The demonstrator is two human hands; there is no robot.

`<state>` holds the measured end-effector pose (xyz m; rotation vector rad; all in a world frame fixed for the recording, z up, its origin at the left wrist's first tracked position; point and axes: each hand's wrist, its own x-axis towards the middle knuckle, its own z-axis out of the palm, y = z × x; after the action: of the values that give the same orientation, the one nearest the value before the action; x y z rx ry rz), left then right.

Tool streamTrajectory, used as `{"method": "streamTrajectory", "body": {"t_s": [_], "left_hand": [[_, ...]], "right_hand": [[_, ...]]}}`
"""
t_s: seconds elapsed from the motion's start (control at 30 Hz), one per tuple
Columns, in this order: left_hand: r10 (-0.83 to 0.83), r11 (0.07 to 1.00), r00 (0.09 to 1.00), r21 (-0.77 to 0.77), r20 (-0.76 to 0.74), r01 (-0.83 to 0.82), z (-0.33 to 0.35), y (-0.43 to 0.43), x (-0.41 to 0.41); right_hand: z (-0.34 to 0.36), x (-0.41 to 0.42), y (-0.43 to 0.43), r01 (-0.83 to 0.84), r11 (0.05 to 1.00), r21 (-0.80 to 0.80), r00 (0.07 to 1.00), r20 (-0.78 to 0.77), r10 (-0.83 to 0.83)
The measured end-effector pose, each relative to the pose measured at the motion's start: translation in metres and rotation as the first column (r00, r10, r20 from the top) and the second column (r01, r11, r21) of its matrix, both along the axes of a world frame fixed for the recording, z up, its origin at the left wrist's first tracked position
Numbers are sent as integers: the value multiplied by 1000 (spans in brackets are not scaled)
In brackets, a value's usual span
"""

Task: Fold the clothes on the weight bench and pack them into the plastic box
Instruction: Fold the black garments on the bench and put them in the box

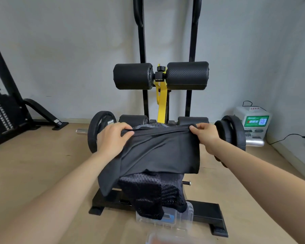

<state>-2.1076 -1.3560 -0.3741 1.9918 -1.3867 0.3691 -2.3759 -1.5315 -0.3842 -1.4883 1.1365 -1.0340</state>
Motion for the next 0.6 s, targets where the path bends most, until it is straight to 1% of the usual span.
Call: {"method": "streamTrajectory", "body": {"t_s": [0.03,0.1,0.2,0.27,0.37,0.43,0.5,0.6], "left_hand": [[-7,1000,1000,-2,4,7,-5,-6,4],[-48,996,997,71,-62,52,-16,-11,15],[-52,968,979,230,-199,98,-29,-2,28],[-27,956,971,277,-238,95,-34,8,35],[39,938,979,344,-199,32,-38,21,40],[67,937,985,350,-161,-7,-39,27,40],[84,951,987,306,-140,-38,-39,29,37],[94,982,986,178,-139,-69,-34,28,32]], "right_hand": [[-1,2,-1,-27,999,32,999,35,25],[-13,5,2,-94,988,122,995,44,89],[-31,1,9,-204,941,270,971,-70,230],[-39,-5,10,-232,922,312,959,-86,270],[-44,-11,16,-262,918,298,948,-98,303],[-47,-12,22,-265,926,268,949,-100,300],[-47,-13,23,-226,948,226,961,-109,255],[-49,-16,16,-134,984,122,973,-172,154]]}}
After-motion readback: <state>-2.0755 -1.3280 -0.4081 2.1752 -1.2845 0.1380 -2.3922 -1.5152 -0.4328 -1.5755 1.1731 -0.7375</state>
